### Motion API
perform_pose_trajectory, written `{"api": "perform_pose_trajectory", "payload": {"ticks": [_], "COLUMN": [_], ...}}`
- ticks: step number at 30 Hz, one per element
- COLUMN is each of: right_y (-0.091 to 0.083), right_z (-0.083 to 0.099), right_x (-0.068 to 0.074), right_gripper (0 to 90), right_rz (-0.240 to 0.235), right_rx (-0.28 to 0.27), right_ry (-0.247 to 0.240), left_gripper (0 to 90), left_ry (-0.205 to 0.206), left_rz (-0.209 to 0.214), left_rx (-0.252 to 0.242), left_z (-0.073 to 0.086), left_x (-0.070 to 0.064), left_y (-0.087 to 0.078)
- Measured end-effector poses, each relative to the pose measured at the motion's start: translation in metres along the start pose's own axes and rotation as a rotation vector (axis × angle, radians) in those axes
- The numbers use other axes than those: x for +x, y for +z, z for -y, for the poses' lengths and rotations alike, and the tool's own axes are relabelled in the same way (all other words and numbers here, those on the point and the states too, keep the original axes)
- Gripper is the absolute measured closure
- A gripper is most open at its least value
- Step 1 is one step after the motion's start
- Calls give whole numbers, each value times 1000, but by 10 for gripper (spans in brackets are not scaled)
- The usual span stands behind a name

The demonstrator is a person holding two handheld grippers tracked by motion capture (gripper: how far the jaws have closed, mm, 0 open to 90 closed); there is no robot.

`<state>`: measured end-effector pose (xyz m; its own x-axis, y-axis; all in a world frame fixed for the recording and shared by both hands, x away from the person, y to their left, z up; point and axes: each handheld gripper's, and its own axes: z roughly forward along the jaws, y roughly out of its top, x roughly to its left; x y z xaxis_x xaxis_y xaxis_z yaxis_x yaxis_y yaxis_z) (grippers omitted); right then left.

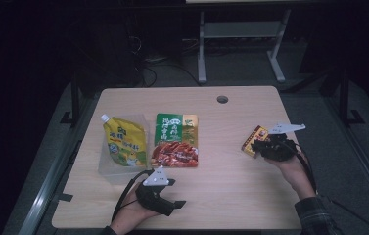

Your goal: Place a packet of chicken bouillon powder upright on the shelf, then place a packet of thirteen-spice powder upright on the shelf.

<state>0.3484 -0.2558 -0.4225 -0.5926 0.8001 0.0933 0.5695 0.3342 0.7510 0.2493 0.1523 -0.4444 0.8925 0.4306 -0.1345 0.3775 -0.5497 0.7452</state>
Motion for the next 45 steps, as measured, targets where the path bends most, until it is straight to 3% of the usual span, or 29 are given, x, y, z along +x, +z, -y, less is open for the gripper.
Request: {"api": "perform_pose_trajectory", "payload": {"ticks": [3,6,12,15,18,20,24,26,29,32,45], "right_y": [2,11,26,32,40,42,54,55,64,66,61], "right_z": [-6,-17,-28,-34,-41,-41,-42,-41,-34,-32,-25], "right_x": [-7,-24,-43,-54,-71,-74,-90,-91,-97,-98,-82], "right_gripper": [819,896,899,900,900,900,900,900,900,900,900], "right_rz": [32,69,85,111,174,175,228,222,240,236,171], "right_rx": [-2,9,21,19,17,10,63,66,122,123,162], "right_ry": [8,25,53,55,64,69,93,100,111,120,48], "left_gripper": [199,199,198,198,198,198,198,198,198,198,198], "left_ry": [5,-5,-4,2,6,6,8,7,3,2,1], "left_rz": [-2,-1,8,10,11,11,11,10,7,10,9], "left_rx": [6,-2,2,3,1,-1,1,-3,-4,-7,-11], "left_z": [0,0,0,0,0,0,0,-1,0,0,0], "left_x": [0,-1,-1,-1,-1,-1,-2,-2,-1,-1,-3], "left_y": [0,0,0,0,0,0,-1,-1,-1,-2,-3]}}
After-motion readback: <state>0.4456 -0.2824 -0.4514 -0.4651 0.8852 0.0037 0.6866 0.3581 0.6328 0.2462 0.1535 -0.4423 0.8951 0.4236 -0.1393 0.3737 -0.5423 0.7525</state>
